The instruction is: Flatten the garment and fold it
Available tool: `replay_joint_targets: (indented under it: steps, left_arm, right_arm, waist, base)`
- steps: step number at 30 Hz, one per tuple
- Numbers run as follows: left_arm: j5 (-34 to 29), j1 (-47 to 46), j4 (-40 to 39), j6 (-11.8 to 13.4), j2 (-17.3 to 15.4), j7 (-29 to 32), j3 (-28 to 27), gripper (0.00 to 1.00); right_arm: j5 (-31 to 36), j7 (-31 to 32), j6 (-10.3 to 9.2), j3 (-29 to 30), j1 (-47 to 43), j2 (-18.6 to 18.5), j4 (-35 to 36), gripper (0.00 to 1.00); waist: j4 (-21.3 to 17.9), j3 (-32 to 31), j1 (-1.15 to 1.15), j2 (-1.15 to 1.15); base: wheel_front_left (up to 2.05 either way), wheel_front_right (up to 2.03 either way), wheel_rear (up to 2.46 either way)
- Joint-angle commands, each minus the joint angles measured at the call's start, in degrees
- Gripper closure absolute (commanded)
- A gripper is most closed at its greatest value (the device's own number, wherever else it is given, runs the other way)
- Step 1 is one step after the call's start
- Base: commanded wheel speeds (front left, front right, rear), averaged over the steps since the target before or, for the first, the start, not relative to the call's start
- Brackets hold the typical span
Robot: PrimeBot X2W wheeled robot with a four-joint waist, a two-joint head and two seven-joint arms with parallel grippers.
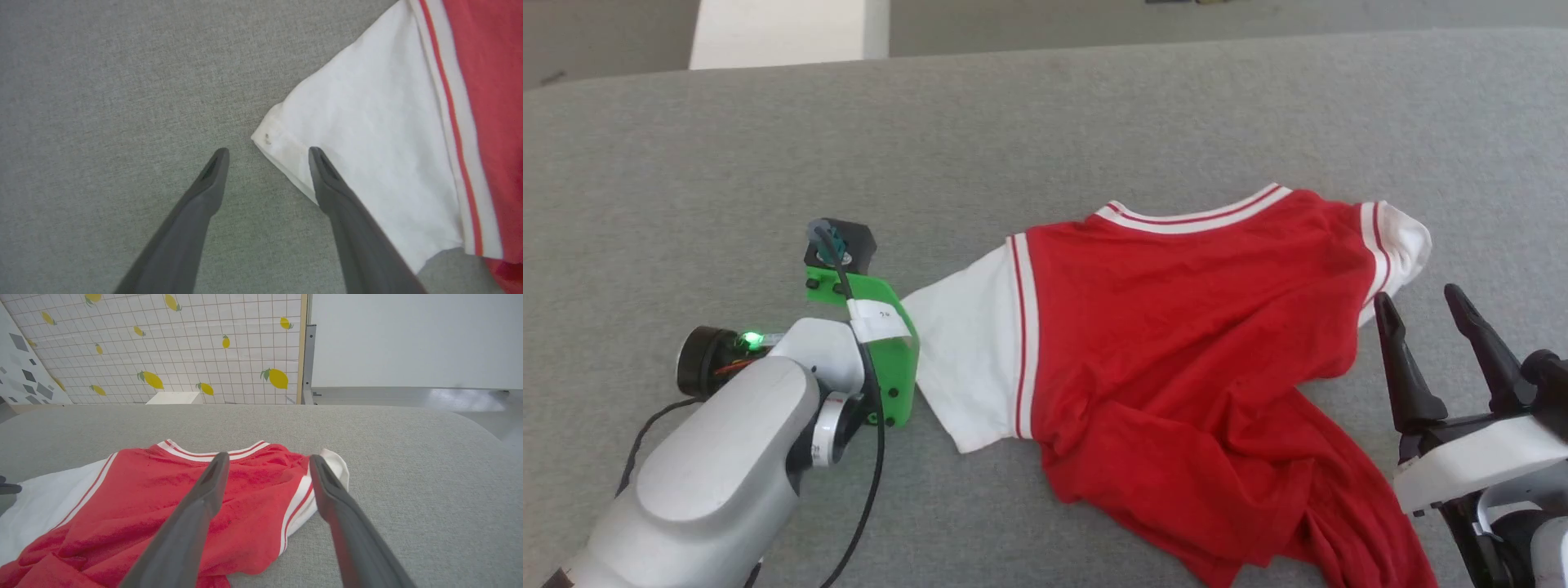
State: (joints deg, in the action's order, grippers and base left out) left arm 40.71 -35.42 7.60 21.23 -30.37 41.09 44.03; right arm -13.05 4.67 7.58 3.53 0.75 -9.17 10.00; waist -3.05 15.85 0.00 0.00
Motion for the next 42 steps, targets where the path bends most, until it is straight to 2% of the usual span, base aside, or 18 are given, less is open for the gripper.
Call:
replay_joint_targets:
  steps: [1, 9, 10, 11, 14, 25, 34, 35, 36, 42]
  left_arm:
    - [-0.64, -0.83, 0.72, 0.27, -0.55, 0.60, 0.34, 0.00]
    - [0.21, 0.30, 3.15, 0.11, -0.91, 1.33, 0.71, 0.00]
    - [0.86, 0.67, 3.22, -0.26, -0.79, 1.81, 0.80, 0.69]
    - [1.16, 0.86, 3.16, -0.65, -0.84, 2.12, 0.97, 1.00]
    - [1.56, 1.19, 2.44, -0.76, -1.15, 1.52, 0.53, 1.00]
    - [-0.48, 3.56, 1.61, 4.18, -4.53, -10.26, -5.75, 1.00]
    - [-0.64, 7.69, 2.46, 6.50, -5.91, -15.77, -7.96, 1.00]
    - [-0.69, 8.03, 2.77, 6.51, -5.65, -16.46, -7.93, 0.80]
    - [-0.82, 8.24, 2.89, 6.51, -5.36, -17.03, -7.80, 0.02]
    - [-1.68, 8.63, 1.35, 5.01, -2.36, -25.07, -8.11, 0.00]
  right_arm:
    - [0.63, -0.54, -0.09, -0.13, -0.44, 0.49, 0.12, 0.00]
    - [1.33, -1.25, -0.09, 0.05, -0.37, 1.22, -0.61, 0.00]
    - [1.40, -1.32, -0.09, 0.08, -0.37, 1.24, -0.69, 0.00]
    - [1.46, -1.36, -0.09, 0.11, -0.36, 1.26, -0.76, 0.00]
    - [1.77, -1.14, -0.09, 0.21, -0.33, 1.38, -1.04, 0.00]
    - [2.14, 0.70, -0.09, 0.33, -0.92, 1.30, -1.81, 0.00]
    - [2.99, 3.24, -0.09, 0.80, -1.72, 1.47, -2.64, 0.00]
    - [3.12, 3.55, -0.09, 0.82, -1.81, 1.49, -2.77, 0.00]
    - [3.21, 3.77, -0.09, 0.89, -1.88, 1.52, -2.87, 0.00]
    - [3.26, 6.16, -0.09, 0.80, -1.77, 0.90, -3.32, 0.00]
  waist:
    - [-1.58, 1.54, 0.00, 0.00]
    - [-2.35, 2.53, 0.00, 0.00]
    - [-2.32, 2.59, 0.00, 0.00]
    - [-2.27, 2.63, 0.00, 0.00]
    - [-1.93, 2.47, 0.00, 0.00]
    - [0.75, -0.40, 0.00, 0.00]
    - [2.99, -0.98, 0.00, 0.00]
    - [3.21, -1.07, 0.00, 0.00]
    - [3.40, -1.20, 0.00, 0.00]
    - [4.71, -3.07, 0.00, 0.00]
  base:
    - [0.00, 0.00, 0.00]
    - [0.00, 0.00, 0.00]
    - [0.00, 0.00, 0.00]
    - [0.00, 0.00, 0.00]
    - [0.00, 0.00, 0.00]
    - [0.00, 0.00, 0.00]
    - [0.00, 0.00, 0.00]
    - [0.00, 0.00, 0.00]
    - [0.00, 0.00, 0.00]
    - [0.00, 0.00, 0.00]
